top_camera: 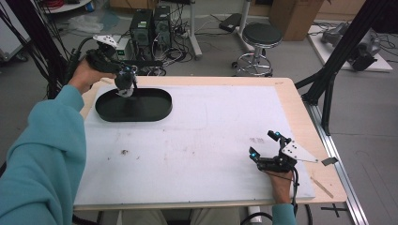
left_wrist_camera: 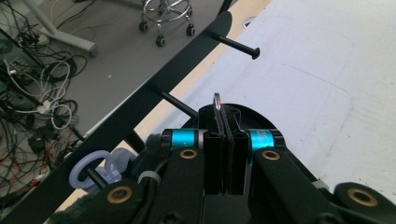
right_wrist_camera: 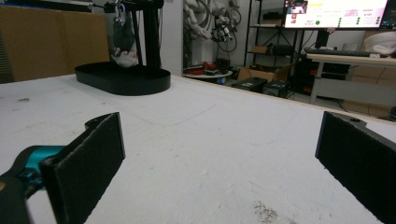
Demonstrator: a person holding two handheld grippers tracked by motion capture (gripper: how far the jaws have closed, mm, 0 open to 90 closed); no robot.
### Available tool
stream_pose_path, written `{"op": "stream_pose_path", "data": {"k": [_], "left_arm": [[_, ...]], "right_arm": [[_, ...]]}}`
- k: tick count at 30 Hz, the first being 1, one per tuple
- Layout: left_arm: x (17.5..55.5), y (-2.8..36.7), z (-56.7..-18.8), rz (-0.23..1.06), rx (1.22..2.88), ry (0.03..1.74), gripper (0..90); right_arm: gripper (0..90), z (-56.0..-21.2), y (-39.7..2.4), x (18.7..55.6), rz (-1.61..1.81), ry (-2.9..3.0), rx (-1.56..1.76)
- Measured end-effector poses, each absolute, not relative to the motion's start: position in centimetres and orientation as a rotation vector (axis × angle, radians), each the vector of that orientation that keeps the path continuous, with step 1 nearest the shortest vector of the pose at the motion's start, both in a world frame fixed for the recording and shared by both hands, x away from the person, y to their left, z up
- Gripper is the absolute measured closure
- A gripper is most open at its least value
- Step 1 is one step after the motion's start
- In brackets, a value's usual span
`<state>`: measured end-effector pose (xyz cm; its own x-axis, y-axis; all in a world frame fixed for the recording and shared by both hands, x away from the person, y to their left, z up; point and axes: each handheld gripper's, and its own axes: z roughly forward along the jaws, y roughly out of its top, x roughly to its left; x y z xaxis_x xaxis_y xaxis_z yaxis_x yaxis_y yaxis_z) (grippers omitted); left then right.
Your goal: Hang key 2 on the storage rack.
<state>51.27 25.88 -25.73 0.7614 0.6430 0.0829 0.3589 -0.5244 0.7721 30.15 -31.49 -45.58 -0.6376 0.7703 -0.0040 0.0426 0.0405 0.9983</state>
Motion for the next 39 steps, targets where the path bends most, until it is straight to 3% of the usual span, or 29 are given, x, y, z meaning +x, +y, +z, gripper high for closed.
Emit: {"op": "stream_pose_path", "data": {"k": [39], "left_arm": [[52.4, 25.7, -26.5, 0.525, 2.185, 0.782, 88.1]], "right_arm": [[0.6, -45.6, -31.5, 30.2, 1.655, 1.756, 0.821]]}}
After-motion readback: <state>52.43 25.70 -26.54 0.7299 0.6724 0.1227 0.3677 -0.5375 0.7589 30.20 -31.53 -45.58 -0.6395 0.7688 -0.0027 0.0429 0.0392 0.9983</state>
